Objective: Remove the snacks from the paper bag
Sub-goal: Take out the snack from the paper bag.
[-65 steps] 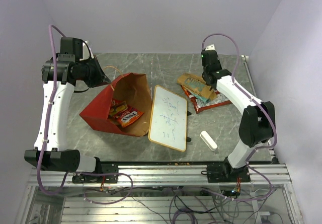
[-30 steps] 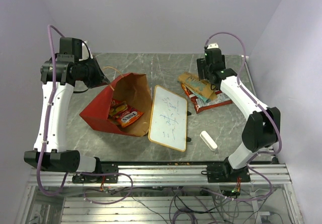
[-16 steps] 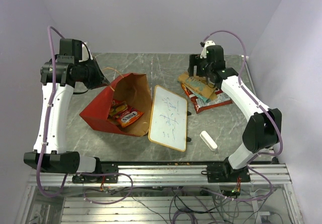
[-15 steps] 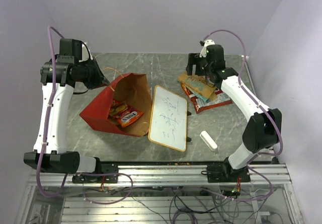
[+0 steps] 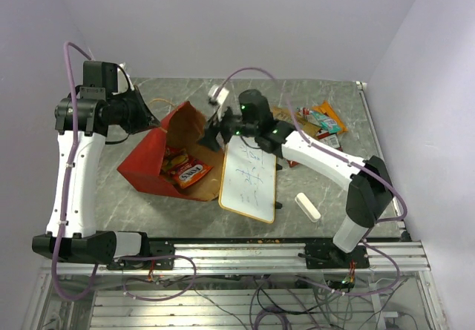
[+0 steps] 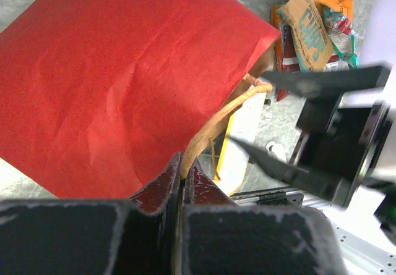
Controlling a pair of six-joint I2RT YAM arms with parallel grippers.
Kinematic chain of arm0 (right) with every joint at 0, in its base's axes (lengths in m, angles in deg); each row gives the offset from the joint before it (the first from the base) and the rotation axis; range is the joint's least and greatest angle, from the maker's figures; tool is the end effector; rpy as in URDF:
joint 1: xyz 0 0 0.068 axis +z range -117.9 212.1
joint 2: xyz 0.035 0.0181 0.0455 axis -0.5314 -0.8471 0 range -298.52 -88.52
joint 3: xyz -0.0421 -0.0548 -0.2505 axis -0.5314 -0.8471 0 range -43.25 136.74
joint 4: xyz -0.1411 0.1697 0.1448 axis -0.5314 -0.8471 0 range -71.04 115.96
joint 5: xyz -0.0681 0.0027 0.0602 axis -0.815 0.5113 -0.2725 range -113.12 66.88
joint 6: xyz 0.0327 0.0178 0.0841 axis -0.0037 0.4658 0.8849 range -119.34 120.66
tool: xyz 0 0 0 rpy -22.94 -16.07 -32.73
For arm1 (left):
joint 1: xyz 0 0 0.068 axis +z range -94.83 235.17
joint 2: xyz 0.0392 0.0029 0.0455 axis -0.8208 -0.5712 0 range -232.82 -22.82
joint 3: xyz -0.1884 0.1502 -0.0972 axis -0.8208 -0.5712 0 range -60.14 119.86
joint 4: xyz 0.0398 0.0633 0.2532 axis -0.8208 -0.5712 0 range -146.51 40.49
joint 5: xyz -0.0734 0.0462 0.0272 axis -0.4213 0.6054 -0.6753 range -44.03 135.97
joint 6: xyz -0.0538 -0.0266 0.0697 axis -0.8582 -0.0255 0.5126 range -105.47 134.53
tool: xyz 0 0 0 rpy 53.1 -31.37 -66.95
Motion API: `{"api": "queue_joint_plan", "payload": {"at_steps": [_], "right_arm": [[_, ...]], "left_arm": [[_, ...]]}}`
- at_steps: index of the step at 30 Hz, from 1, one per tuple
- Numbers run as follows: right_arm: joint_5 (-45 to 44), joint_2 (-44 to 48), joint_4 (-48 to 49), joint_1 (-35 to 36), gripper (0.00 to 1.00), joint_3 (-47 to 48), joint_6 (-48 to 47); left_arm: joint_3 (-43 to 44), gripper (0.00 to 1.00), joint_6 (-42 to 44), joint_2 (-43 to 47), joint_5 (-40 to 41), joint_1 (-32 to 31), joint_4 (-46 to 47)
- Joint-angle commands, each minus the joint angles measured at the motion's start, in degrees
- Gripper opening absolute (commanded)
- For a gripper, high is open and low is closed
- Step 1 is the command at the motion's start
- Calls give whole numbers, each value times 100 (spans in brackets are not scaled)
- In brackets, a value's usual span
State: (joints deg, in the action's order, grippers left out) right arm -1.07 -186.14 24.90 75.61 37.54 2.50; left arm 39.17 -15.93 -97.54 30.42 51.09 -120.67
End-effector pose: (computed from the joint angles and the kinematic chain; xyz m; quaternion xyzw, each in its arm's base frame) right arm 0.3058 0.3331 0.3013 -0.3874 0.7016 0.3653 0.4735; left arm 0.2576 -0.0406 0.4013 -0.1614 0.9076 -0.2289 0.3128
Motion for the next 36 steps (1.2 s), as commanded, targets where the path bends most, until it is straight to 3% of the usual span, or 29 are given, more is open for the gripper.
{"api": "queue_joint_plan", "payload": {"at_steps": [1,6,12,19,23,36], "right_arm": [[952,150,171,444,76,-34,-2224],[1054,211,-510,943,73,-22,-3775],[297,-221,-1056,1583,71,35,-4923],[-361,-718,-881,1748,64,-89,-5239],[-510,-1213,-1736,1729,60,339,-5911],[-359,-1226,-1673,1535,64,-154,-6352]], "left_arm": [[-151,7,-39,198,26,-5,223],[-91,7,7,117,-129,-5,214],[-128,7,75,151,-68,-64,177],[45,7,192,104,332,-368,74],[219,7,262,71,554,-570,-8],[191,7,223,42,615,-596,29]]}}
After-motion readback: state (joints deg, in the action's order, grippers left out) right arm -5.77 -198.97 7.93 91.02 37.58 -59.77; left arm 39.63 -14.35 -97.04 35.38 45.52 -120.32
